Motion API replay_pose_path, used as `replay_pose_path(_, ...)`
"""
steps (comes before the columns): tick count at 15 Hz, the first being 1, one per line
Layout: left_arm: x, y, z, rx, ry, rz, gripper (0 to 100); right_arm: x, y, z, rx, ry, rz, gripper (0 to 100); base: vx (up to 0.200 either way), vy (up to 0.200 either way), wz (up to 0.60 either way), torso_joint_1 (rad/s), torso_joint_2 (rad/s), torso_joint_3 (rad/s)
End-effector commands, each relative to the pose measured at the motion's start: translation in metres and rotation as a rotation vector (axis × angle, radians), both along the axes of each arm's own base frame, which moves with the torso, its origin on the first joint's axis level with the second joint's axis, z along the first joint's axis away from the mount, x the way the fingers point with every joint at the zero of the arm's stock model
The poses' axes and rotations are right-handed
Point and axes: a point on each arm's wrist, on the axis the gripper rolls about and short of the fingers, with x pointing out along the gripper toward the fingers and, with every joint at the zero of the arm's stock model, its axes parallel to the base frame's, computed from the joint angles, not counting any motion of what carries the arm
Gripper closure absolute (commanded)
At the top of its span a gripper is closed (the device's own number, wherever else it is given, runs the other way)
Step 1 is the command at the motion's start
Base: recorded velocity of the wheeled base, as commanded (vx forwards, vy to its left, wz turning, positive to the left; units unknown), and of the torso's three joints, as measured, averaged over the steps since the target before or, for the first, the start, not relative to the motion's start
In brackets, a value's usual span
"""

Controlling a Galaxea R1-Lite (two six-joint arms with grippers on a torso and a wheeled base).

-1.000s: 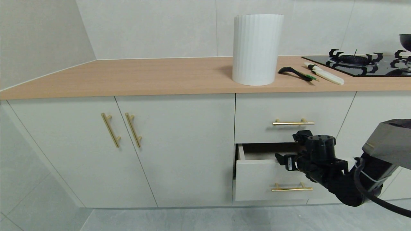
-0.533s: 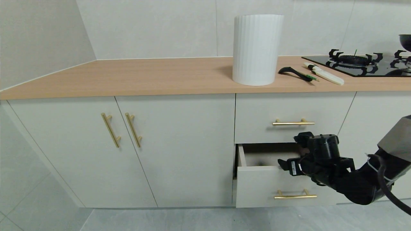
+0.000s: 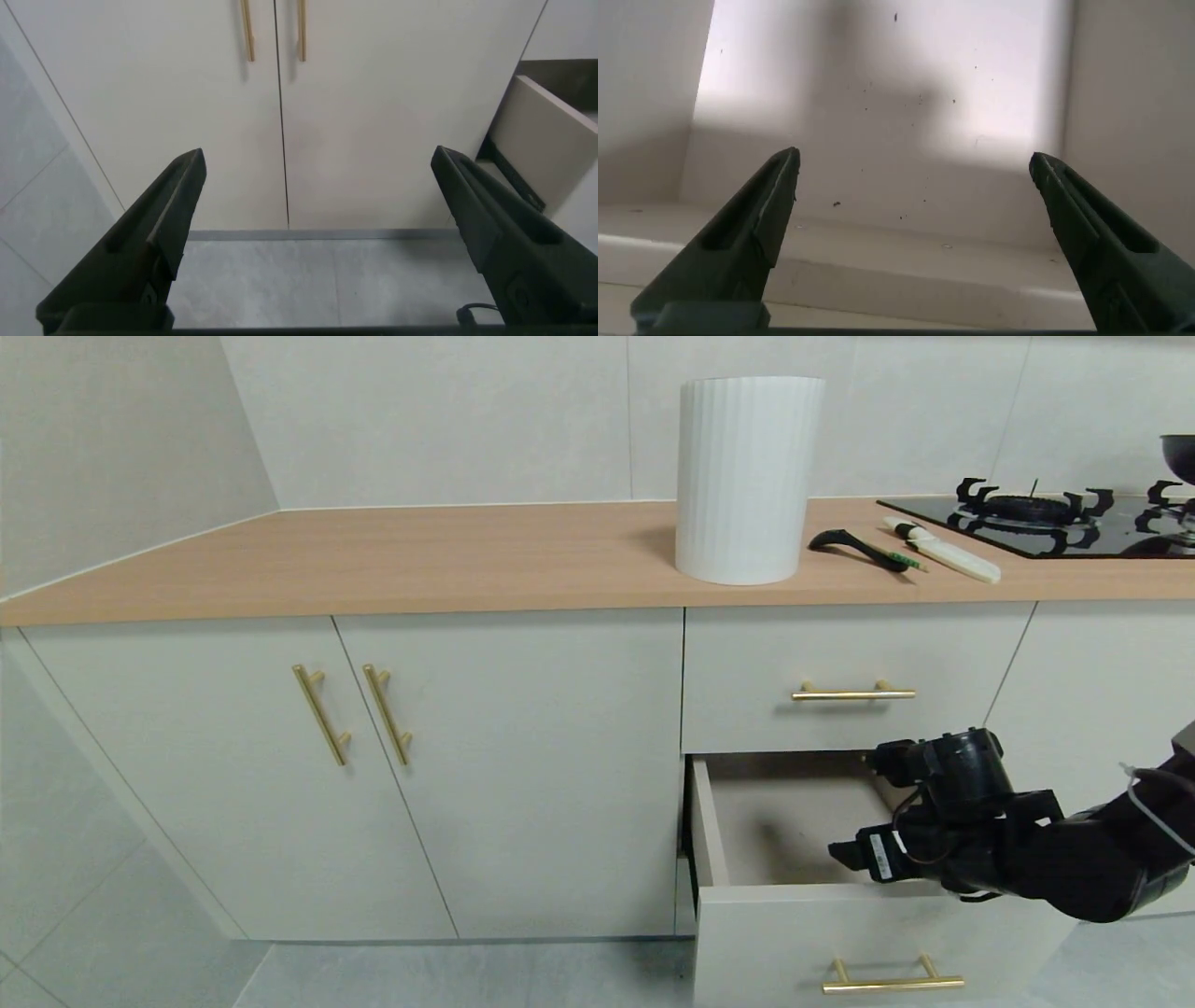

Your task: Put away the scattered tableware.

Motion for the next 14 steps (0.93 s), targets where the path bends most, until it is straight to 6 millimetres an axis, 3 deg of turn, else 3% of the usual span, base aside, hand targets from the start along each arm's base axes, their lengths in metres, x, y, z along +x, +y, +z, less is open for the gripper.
replay_pose_path(1, 0.0, 0.0, 0.0, 0.0, 0.001, 0.001, 0, -0.003, 0.001, 0.013, 0.016, -0.04, 0.007, 0, 0.0, 0.0, 0.0, 0.0, 0.0, 0.0)
replay_pose_path(14, 0.0, 0.0, 0.0, 0.0, 0.001, 0.001, 0, -0.036, 0.001, 0.016, -0.116, 0.183, 0.108, 0, 0.0, 0.0, 0.0, 0.0, 0.0, 0.0)
